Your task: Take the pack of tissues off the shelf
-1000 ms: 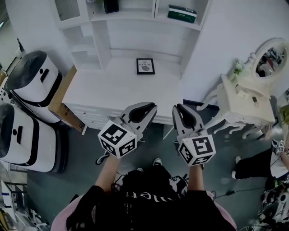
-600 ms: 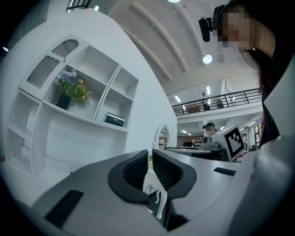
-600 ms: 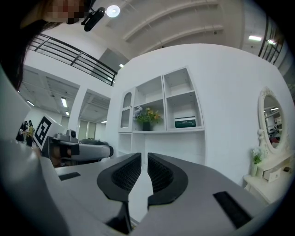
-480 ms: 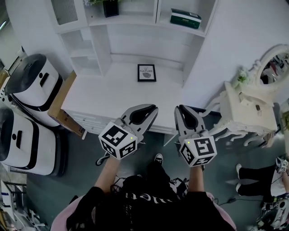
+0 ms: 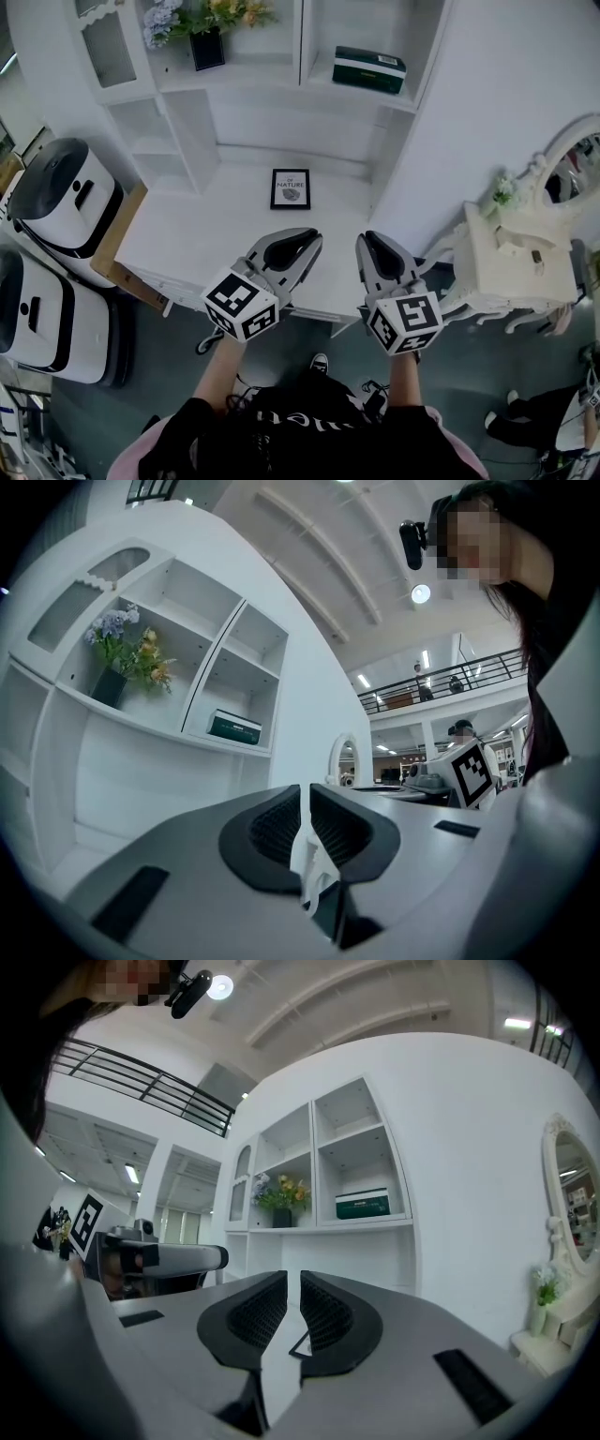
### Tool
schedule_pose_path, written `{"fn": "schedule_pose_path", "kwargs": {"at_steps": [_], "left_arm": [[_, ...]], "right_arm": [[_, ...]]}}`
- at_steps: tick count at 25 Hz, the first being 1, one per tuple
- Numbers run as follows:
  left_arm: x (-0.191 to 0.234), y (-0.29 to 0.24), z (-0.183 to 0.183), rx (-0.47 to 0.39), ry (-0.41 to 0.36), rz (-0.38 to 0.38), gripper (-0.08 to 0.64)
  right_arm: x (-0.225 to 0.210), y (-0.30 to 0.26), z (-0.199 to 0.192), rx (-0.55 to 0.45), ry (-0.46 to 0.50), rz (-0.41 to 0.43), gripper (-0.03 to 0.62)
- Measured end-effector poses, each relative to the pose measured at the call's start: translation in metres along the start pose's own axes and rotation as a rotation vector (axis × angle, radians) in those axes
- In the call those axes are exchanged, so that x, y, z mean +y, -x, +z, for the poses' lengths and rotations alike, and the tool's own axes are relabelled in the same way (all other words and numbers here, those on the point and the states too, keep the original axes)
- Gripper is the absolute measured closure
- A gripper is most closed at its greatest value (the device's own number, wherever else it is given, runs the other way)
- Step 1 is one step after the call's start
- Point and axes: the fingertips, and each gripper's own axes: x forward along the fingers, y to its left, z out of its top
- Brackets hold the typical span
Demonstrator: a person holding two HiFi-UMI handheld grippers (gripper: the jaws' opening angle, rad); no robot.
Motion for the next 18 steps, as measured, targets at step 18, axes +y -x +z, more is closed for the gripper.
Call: {"fn": "schedule_pose_path", "kwargs": {"at_steps": [18], "left_arm": [[0.071,-0.124,0.037,-0.002,-0.159,0.121,0.523]], "right_arm": [[-0.123,-0.08,0.039,-0.077,0.05,0.104,0.518]]}}
